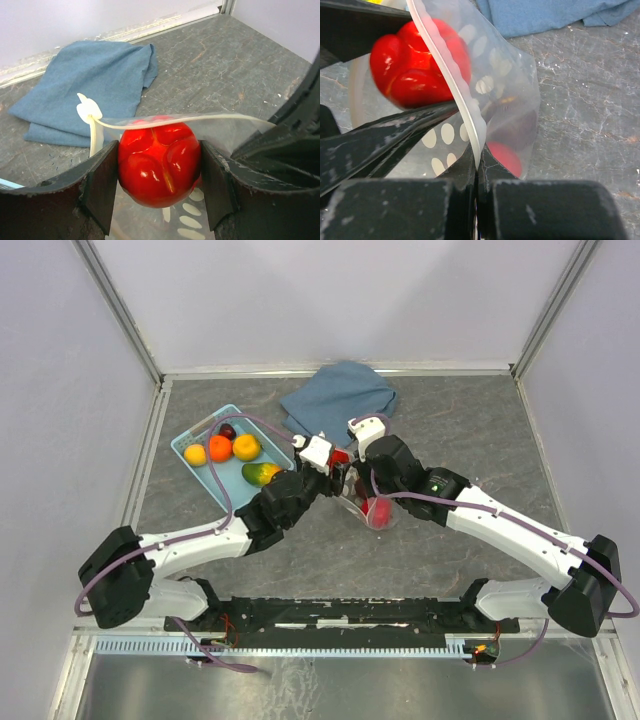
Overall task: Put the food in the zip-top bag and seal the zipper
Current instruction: Place the fake fruit in the zipper food storage bag.
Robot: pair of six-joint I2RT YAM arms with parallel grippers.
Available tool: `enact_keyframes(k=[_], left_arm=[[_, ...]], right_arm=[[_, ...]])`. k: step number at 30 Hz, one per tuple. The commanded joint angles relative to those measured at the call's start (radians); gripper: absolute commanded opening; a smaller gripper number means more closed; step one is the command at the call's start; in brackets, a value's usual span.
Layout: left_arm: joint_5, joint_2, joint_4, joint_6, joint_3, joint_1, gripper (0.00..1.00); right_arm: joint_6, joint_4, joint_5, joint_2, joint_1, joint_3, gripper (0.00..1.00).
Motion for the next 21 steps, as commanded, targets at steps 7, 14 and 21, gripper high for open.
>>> enact_keyframes(k=[7,14,21], left_arm=[[-0.235,0.09,0.05,-0.215,0.113,-0.005,0.74],[-0.253,0.118,-0.005,-0.264,0.144,-0.006,0.85],[-0.191,0.042,-0.163,-0.337,0.178,-0.006,0.86]], right_arm=[[0.054,0.069,-0.058,-0.021,0.005,0.017,0.02],[0.06,0.075,-0.051,-0.031,0.005,0.006,0.02],[0.062,0.076,-0.028,-0.026,0.005,0.004,0.02]])
